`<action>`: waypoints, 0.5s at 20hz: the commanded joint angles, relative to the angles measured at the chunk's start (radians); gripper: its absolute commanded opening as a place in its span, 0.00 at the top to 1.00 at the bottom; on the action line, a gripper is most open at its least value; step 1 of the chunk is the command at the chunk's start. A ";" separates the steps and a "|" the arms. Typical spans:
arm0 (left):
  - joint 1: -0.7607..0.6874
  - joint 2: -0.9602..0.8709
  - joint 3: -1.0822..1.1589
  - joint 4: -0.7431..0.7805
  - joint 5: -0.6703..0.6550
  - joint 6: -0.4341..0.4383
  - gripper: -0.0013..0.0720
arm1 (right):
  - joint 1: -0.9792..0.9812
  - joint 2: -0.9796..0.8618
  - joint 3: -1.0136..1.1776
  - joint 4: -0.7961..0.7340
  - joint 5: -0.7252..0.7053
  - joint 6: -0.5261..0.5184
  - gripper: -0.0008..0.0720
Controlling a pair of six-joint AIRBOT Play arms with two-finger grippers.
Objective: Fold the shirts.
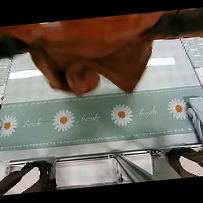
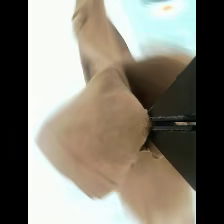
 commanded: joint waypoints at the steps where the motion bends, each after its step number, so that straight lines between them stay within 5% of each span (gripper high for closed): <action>1: 0.027 0.085 0.254 -0.040 0.011 -0.005 0.96 | -0.019 0.075 0.333 -0.160 0.123 0.042 0.95; 10: 0.177 0.511 0.297 0.022 0.016 -0.005 0.96 | -0.019 0.463 0.357 -0.293 0.182 0.060 0.95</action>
